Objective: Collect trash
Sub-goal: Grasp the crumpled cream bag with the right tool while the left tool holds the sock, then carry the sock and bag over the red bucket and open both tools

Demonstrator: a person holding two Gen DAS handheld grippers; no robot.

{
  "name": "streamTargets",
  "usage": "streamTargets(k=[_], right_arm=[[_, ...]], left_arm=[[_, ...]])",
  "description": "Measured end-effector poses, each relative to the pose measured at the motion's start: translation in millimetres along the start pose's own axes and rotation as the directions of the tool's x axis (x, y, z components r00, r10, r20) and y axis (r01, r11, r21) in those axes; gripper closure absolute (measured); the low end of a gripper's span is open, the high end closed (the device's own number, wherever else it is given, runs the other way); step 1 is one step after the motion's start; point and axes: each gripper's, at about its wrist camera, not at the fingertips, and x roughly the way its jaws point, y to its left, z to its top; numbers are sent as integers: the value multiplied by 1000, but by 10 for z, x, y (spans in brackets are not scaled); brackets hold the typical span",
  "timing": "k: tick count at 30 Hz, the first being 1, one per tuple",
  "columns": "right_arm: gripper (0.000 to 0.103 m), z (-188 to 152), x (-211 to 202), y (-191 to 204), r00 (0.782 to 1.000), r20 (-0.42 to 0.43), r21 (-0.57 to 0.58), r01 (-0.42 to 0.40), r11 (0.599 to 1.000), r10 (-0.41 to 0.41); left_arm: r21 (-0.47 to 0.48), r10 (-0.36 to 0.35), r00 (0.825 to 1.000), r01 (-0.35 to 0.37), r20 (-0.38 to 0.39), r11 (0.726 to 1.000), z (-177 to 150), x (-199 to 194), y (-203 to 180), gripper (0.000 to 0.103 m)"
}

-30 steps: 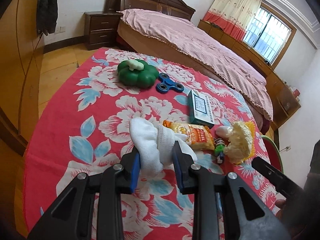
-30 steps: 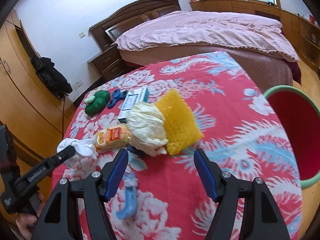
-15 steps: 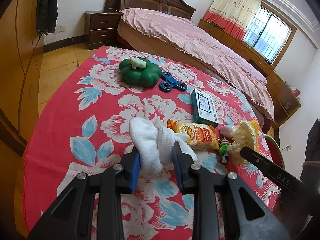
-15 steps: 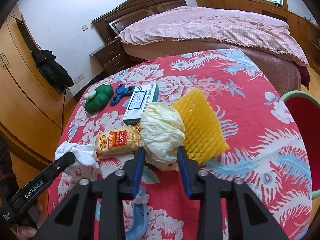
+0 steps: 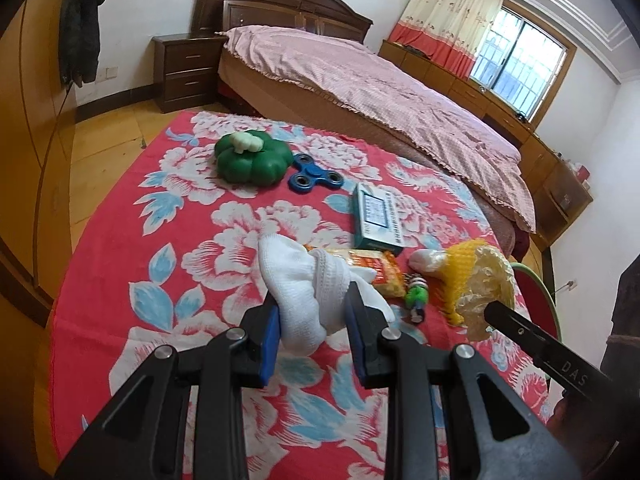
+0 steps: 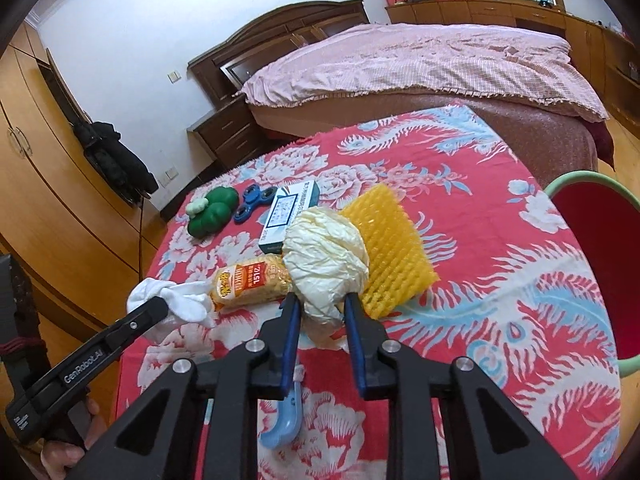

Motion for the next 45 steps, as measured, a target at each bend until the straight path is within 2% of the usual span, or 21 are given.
streamTargets(k=[9,23,33,45], right_arm=[[79,-75,-437,-187,997,73,49,3,999,-6],[78,-230,-1037,-812,980,169,182,77,980,-108],[78,-301,-1243,-1439,966,190,291,117,950,-177],[77,-371,-1197,-2149,963,146,390,156,908,-228]], left_arm=[[52,-41,999,40,12,998,-15,-143,-304,73],[176,-152,988,154,-25,972,-58,-171,-1153,73],[299,-197,974,221,-109,928,-200,119,-2009,73],[397,-224,953,290,-207,871,-404,640,-2812,73]])
